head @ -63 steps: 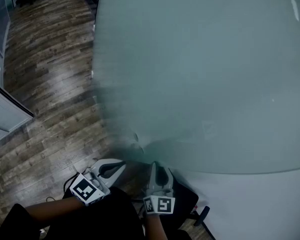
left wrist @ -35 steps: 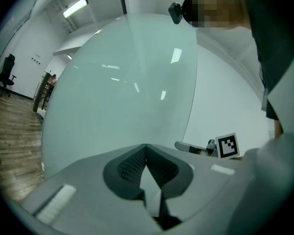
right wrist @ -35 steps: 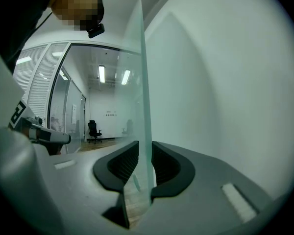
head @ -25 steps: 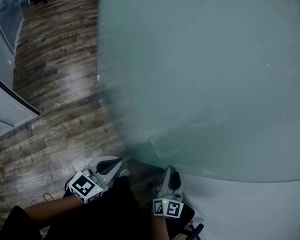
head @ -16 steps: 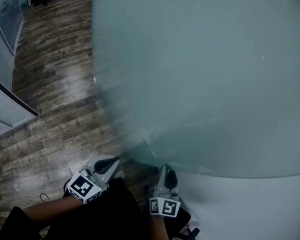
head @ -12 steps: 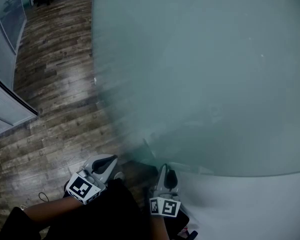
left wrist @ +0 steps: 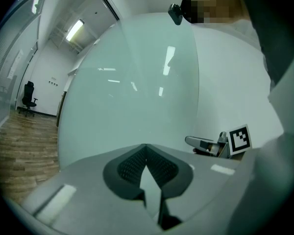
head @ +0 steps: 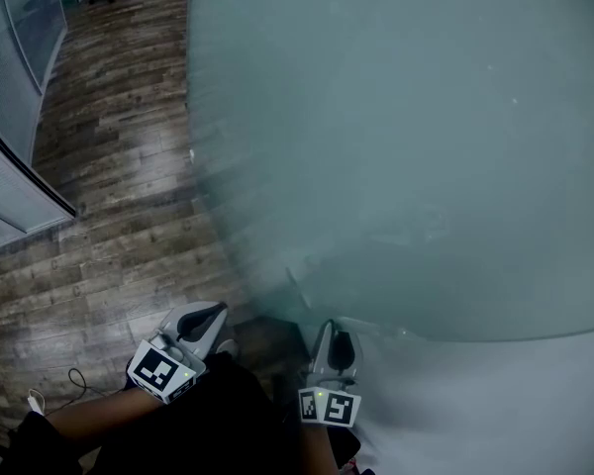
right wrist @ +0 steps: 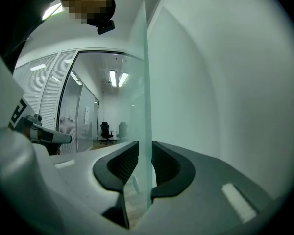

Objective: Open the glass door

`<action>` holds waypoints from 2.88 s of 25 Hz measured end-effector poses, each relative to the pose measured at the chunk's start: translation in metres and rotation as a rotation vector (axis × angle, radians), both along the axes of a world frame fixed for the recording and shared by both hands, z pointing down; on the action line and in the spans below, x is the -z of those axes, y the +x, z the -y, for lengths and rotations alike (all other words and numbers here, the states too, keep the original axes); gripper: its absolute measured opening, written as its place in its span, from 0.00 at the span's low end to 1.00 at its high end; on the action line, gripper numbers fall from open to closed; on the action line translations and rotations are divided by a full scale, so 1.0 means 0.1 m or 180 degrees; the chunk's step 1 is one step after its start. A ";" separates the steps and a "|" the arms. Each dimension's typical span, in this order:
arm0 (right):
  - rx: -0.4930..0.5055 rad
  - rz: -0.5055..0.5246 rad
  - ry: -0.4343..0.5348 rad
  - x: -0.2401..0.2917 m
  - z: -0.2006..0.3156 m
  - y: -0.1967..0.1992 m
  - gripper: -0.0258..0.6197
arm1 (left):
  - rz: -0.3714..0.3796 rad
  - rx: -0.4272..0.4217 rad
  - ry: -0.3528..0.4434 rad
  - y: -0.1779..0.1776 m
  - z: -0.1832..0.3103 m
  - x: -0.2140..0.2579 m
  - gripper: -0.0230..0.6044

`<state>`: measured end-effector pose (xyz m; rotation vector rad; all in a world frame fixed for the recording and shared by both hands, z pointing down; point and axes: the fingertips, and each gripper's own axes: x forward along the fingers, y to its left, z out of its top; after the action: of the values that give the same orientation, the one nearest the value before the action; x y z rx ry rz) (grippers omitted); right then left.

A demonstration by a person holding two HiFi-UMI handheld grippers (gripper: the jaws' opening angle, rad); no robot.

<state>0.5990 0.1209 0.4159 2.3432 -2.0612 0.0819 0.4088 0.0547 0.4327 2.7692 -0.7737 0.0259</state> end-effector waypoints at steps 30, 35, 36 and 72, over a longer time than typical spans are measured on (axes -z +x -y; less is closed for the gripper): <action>0.0105 0.0065 0.0072 -0.02 0.28 0.60 0.18 | -0.0085 0.0227 -0.0021 0.23 0.08 -0.03 0.04; 0.0128 0.0081 0.0090 -0.06 0.27 0.62 0.19 | -0.0063 0.0207 -0.0036 0.25 0.05 -0.09 0.04; 0.0147 0.0080 0.0096 -0.05 0.28 0.61 0.19 | -0.0071 0.0208 -0.0043 0.26 0.06 -0.08 0.04; 0.0026 -0.0027 0.0008 -0.02 0.26 0.62 0.18 | -0.0225 0.0287 0.0041 0.04 0.10 0.03 0.04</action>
<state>0.6611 0.0949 0.4181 2.3323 -2.0681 0.0692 0.4129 0.0446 0.4297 2.7279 -0.8820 -0.0940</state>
